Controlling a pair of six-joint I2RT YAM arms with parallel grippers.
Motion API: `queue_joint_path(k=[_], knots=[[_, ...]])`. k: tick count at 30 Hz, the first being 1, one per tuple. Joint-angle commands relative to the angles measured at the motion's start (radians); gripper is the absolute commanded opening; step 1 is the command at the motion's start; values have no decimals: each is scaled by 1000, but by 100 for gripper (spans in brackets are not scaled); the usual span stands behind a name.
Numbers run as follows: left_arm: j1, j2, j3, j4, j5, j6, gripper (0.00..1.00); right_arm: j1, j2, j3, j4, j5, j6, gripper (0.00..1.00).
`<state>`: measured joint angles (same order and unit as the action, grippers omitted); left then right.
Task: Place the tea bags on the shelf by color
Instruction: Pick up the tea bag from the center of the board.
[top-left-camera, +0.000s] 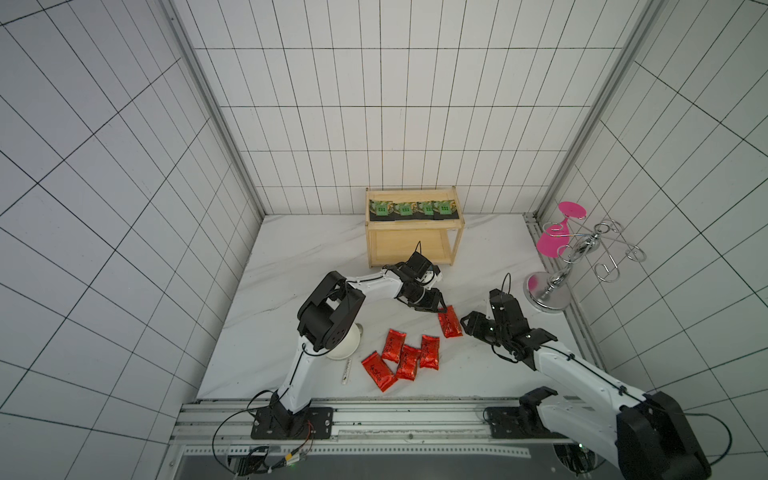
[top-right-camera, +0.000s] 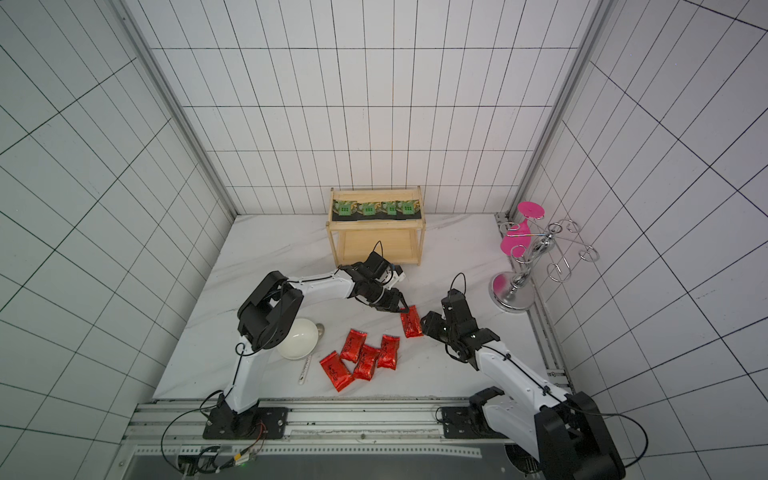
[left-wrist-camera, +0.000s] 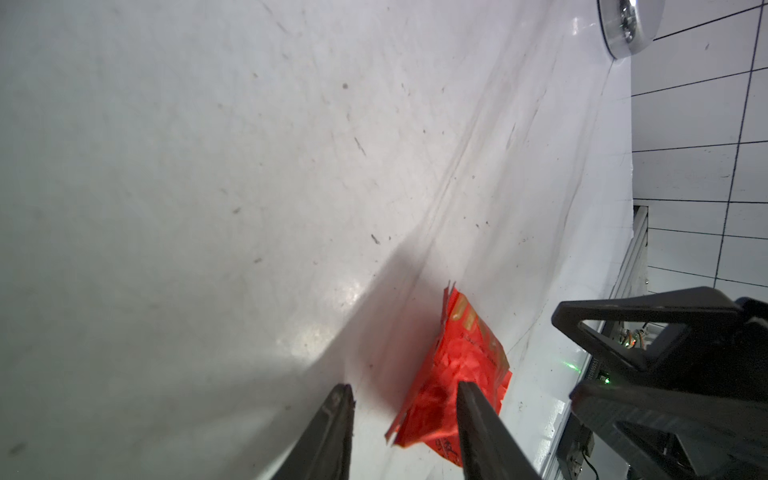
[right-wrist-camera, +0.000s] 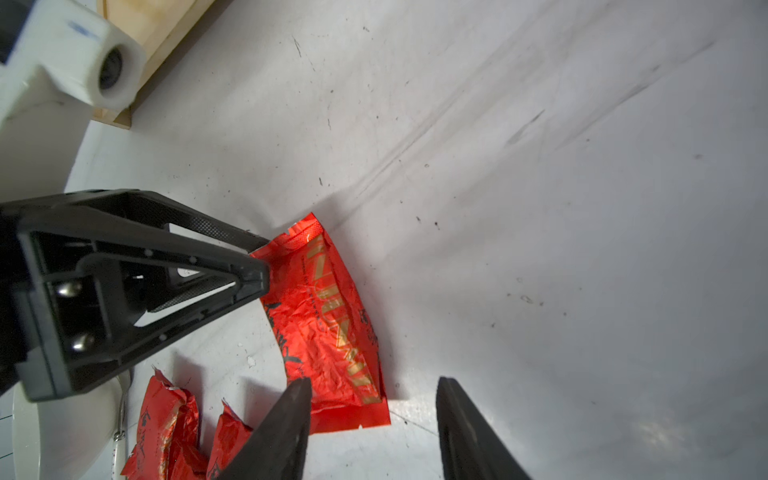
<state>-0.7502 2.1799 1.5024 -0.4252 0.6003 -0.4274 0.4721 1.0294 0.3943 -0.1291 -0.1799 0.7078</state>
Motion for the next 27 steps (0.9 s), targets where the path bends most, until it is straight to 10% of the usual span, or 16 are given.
queue_joint_path(k=[1,12,21,27], knots=[[-3,27,14,-11,12,15,38,-16,-26,-25,-11,-13,-5,52],[-2,13,-29,14,29,-11,0,-43,-56,-18,-33,-34,-6,52],[74,-174,-315,331,39,-219,0,-78,-83,-5,-12,-98,101,55],[129,-273,-522,673,52,-427,0,-97,4,-75,331,-302,370,56]])
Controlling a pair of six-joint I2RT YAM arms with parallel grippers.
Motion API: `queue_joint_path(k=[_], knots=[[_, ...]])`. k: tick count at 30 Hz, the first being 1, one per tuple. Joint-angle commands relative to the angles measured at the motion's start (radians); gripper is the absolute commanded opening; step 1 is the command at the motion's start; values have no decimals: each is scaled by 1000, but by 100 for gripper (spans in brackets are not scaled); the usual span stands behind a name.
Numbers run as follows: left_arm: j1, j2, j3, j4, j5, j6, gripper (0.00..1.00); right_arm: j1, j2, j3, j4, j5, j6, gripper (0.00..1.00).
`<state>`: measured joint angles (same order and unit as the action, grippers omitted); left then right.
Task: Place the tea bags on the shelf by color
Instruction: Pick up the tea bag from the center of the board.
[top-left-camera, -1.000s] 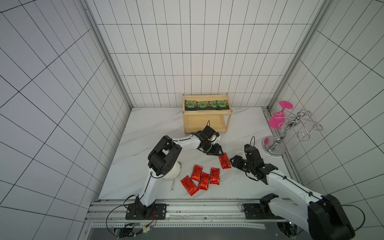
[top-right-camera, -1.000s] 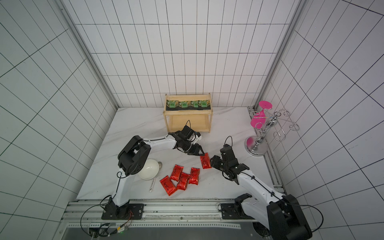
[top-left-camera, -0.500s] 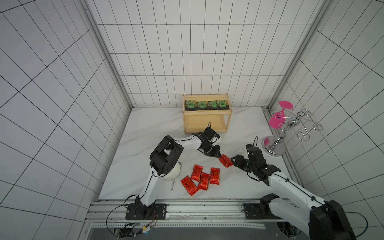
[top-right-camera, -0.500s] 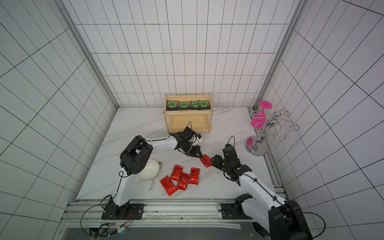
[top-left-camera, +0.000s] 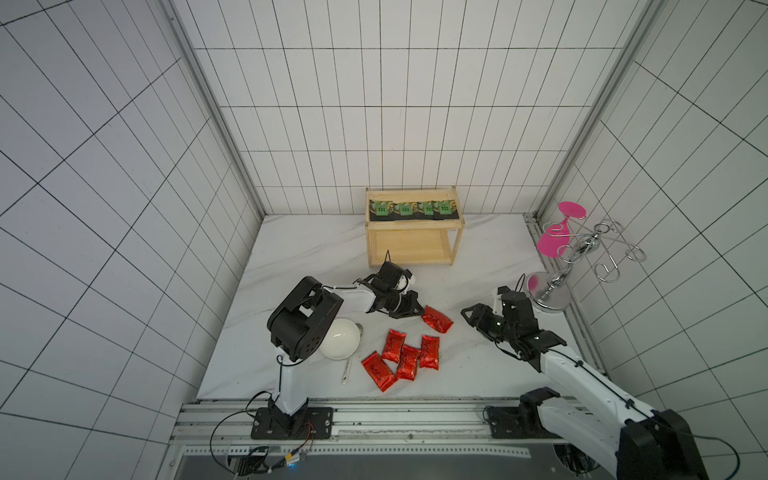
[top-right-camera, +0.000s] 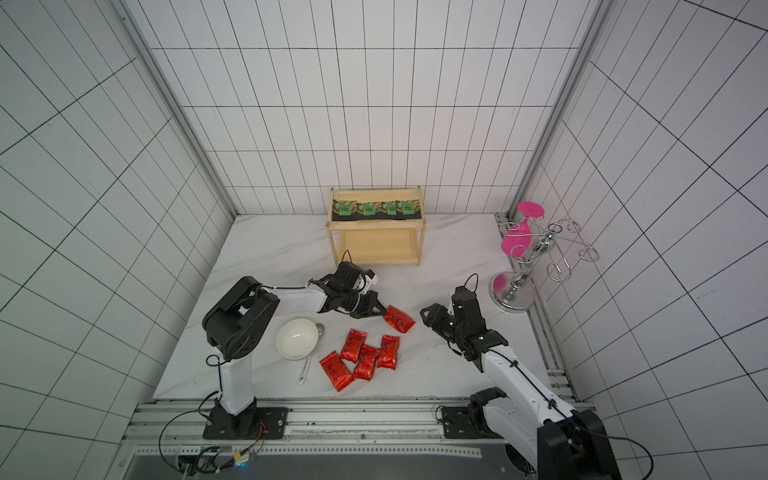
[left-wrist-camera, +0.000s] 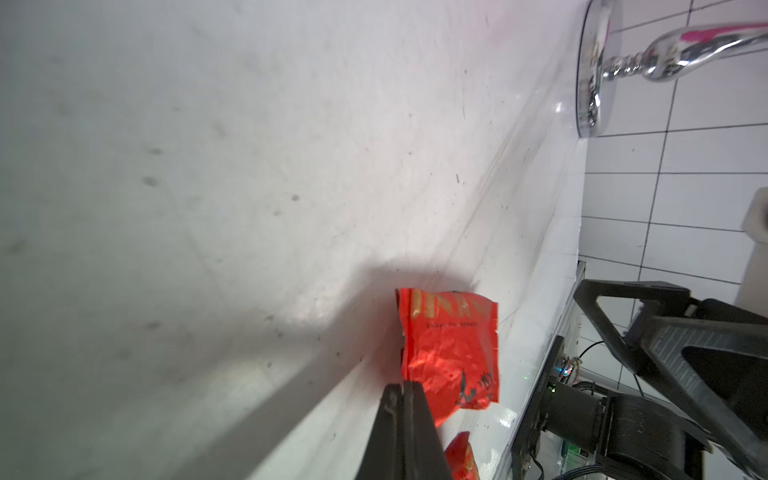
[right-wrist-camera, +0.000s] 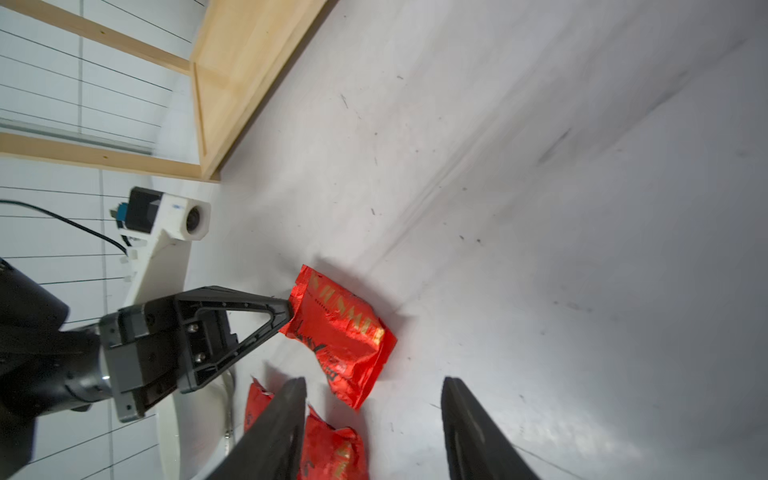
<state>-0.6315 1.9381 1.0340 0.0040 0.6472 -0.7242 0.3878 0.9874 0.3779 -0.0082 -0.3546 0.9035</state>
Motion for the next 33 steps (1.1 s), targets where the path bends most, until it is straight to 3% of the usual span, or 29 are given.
queue_joint_path(k=[1,9,15,27,31,33], knots=[[14,-35,-69,280,7,-151,0,-12,73,-65,272,-149,211,56],[46,-58,-151,475,38,-256,0,-13,356,-88,634,-254,362,50],[61,-71,-170,514,52,-282,0,-13,484,-109,795,-270,400,42],[61,-75,-184,568,68,-319,0,-13,555,-120,970,-275,432,19],[61,-82,-186,572,71,-326,0,-13,560,-127,1000,-277,439,1],[62,-90,-187,573,73,-328,0,-14,557,-131,1002,-280,436,0]])
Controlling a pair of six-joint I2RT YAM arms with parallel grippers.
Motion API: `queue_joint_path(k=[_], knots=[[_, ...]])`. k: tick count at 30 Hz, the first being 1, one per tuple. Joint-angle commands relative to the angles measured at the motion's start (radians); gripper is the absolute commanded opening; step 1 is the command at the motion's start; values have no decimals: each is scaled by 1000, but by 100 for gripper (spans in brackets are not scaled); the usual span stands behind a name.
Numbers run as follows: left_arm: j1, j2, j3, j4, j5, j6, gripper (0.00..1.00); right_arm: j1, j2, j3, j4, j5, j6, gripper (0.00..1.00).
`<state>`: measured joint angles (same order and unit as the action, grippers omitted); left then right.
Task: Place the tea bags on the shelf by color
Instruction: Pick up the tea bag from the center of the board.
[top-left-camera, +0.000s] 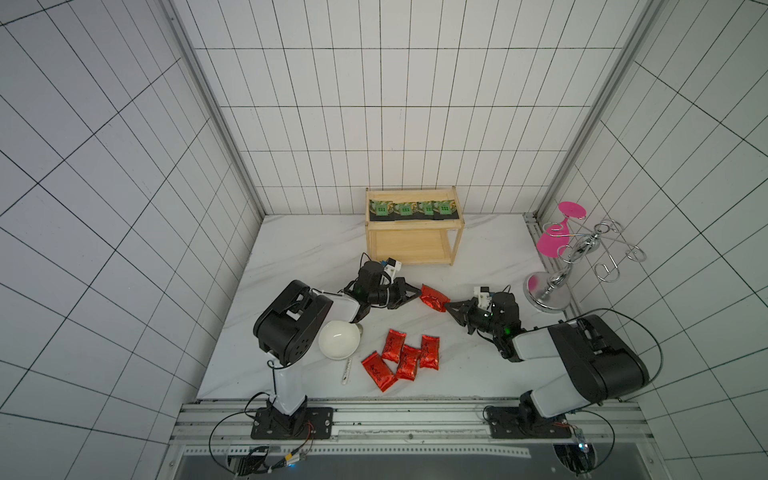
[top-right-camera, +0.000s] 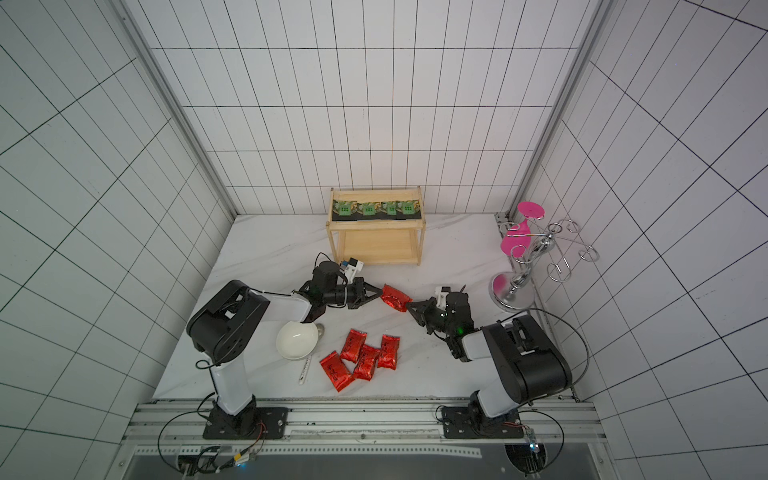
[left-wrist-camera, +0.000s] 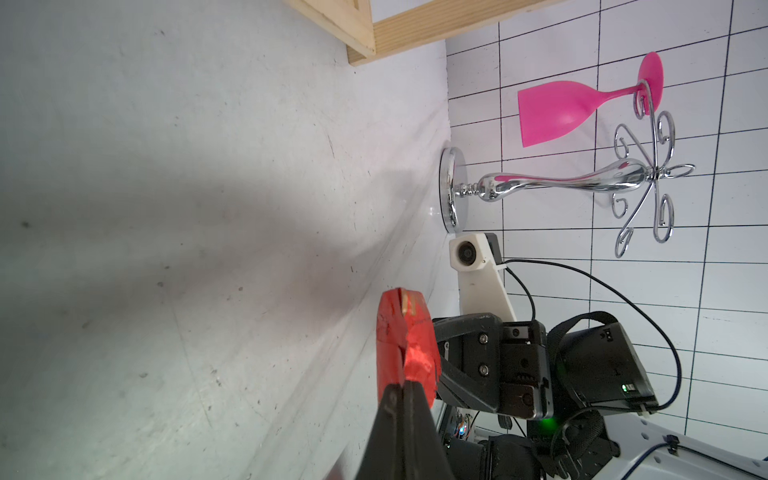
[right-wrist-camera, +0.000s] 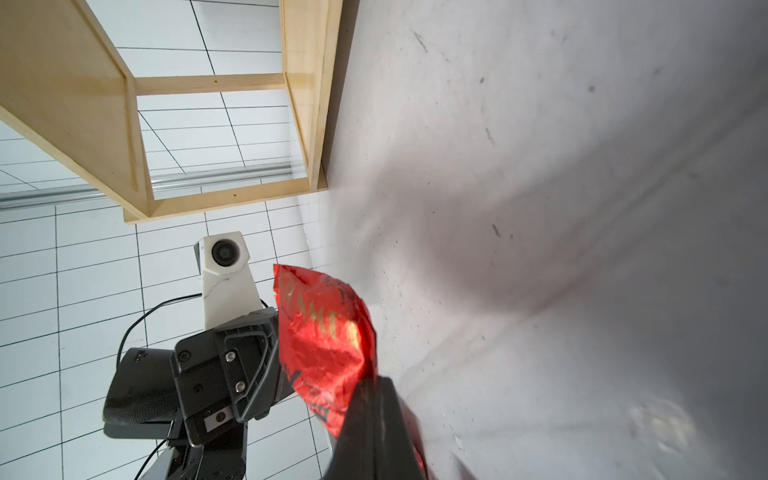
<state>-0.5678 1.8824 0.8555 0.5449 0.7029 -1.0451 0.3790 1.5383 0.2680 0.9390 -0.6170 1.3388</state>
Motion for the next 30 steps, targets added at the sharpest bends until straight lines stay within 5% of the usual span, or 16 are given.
queue_joint_path(k=[1,19,21,23,26,30], knots=[[-1,-38,-10,33,20,-6,0,-8,3,-23,55,-18,1,0],[24,-71,-16,-2,39,32,0,-82,-180,18,-291,-73,-153,0],[36,-112,1,-91,25,75,41,-80,-188,31,-307,-52,-147,0],[53,-192,14,-226,-14,140,56,-67,-197,51,-318,-7,-126,0],[90,-343,65,-565,-129,282,67,-1,-213,103,-340,155,-84,0],[155,-501,79,-810,-281,404,71,124,-201,195,-330,430,-42,0]])
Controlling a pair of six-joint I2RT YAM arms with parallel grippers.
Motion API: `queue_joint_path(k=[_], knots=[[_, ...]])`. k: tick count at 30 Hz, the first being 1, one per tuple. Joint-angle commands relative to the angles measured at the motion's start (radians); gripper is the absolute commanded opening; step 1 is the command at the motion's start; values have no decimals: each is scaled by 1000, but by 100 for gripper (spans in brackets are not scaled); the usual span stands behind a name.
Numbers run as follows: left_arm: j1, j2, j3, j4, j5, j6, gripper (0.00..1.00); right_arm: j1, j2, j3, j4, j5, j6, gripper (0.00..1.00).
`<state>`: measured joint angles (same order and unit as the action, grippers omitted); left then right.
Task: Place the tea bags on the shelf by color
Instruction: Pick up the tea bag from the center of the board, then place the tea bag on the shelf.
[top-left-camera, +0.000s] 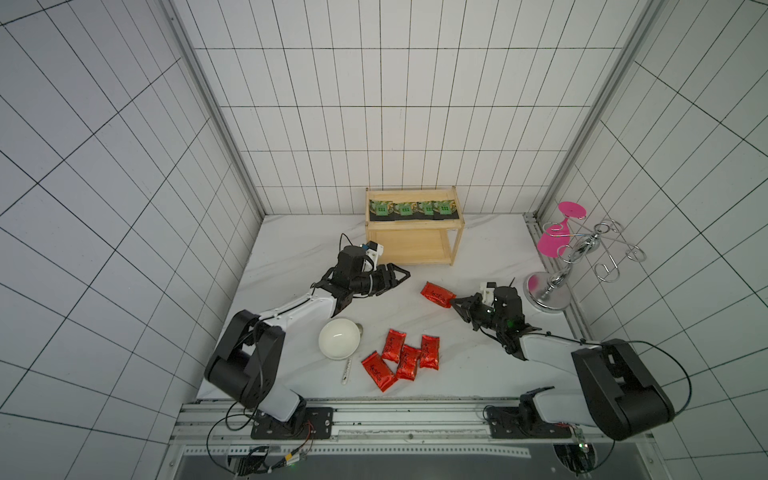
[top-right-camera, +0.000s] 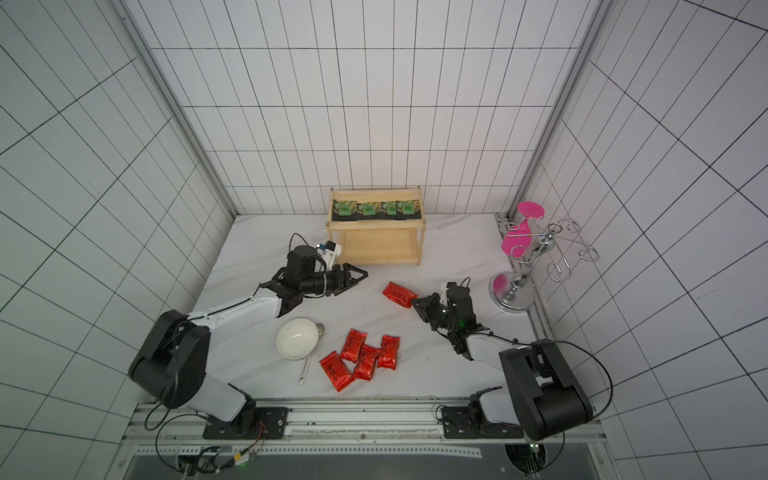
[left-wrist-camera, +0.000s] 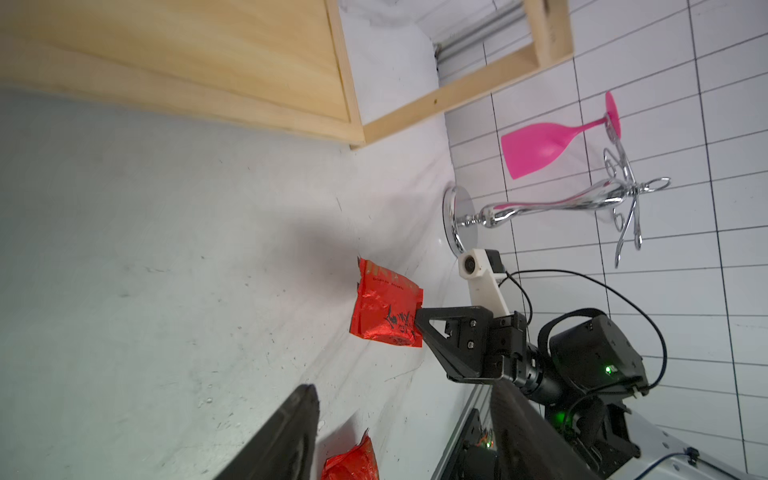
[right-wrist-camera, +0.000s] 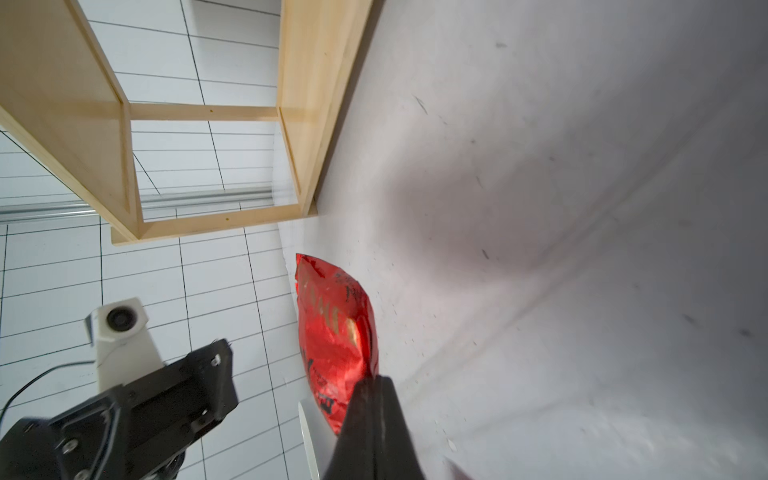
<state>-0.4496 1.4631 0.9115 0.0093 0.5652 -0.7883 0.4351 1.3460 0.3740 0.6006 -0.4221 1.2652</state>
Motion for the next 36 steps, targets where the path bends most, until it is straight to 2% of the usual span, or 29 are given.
queue_joint_path(k=[1,5,7,10,12,15,18,22,28,36], knots=[[55,-117,24,-335,-185,166,71,106,6,123,3,329,38,0],[129,-223,16,-489,-334,207,71,231,133,293,-38,670,33,0],[150,-259,13,-524,-386,217,70,250,248,402,-46,715,51,0],[150,-292,30,-593,-411,202,67,263,435,557,13,706,92,0],[152,-328,23,-631,-484,176,66,266,541,668,4,682,103,0],[154,-417,-28,-625,-594,168,66,266,657,788,-3,643,115,0],[153,-514,-72,-608,-649,167,66,260,738,876,-31,619,121,0],[153,-533,-65,-644,-680,169,66,264,825,976,-68,594,140,0],[154,-547,-51,-653,-660,172,66,286,920,1076,-111,583,191,0],[154,-543,-3,-685,-693,175,66,311,983,1161,-177,582,213,7]])
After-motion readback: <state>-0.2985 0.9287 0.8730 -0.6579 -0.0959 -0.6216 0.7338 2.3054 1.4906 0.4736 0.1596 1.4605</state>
